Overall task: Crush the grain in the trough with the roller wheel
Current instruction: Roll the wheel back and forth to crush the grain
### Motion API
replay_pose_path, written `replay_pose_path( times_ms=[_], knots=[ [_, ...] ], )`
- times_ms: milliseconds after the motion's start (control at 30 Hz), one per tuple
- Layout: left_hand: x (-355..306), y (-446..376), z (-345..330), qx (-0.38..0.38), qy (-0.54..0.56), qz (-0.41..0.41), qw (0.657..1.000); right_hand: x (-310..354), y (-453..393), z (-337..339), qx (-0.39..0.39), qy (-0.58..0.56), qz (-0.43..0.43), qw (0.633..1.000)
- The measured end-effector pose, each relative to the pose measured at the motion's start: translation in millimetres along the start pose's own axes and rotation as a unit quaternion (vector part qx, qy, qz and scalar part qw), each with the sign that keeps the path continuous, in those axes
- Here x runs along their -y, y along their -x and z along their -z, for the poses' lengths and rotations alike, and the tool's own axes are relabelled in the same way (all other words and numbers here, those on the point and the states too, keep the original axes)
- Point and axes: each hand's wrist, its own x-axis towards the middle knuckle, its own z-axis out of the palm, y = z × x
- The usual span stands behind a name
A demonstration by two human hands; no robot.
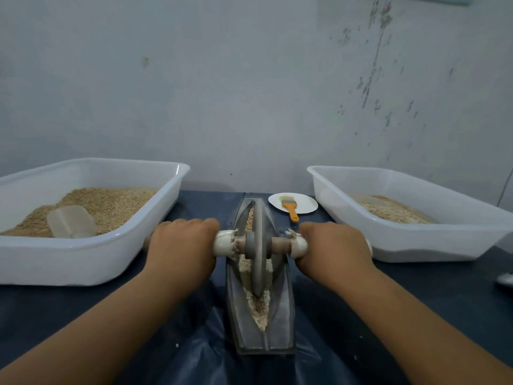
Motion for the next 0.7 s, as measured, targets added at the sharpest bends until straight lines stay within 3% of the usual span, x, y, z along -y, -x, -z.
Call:
replay_pose_path(
  times_ms=[100, 167, 300, 400, 533, 600, 700],
  knots=[
    [5.4, 19.4, -4.3, -0.062, 0.036, -0.052, 0.996, -5.3, 18.1, -7.6, -0.105, 0.076, 0.061, 0.990],
    [5.8, 21.2, -3.0, -0.070, 0.043, -0.038, 0.996, -4.8, 18.5, -4.0, -0.147, 0.102, 0.072, 0.981],
    [-1.8, -0.4, -3.5, -0.021, -0.013, 0.005, 1.000, -0.1, -4.2, -2.3, -0.005, 0.000, 0.006, 1.000],
    [-3.5, -1.1, 1.3, 0.010, -0.017, 0.009, 1.000, -1.4, -2.9, -2.4, -0.002, -0.004, -0.005, 1.000],
    [3.2, 17.9, -5.7, -0.073, 0.028, -0.050, 0.996, -7.1, 15.3, -12.3, -0.133, 0.105, 0.055, 0.984],
    [5.0, 7.9, -6.6, -0.051, 0.016, -0.032, 0.998, -5.3, 5.6, -8.9, -0.103, 0.081, 0.030, 0.991],
    [0.9, -14.6, -10.3, -0.015, -0.021, 0.008, 1.000, -0.7, -14.5, -10.0, 0.003, -0.001, -0.006, 1.000]
  ],
)
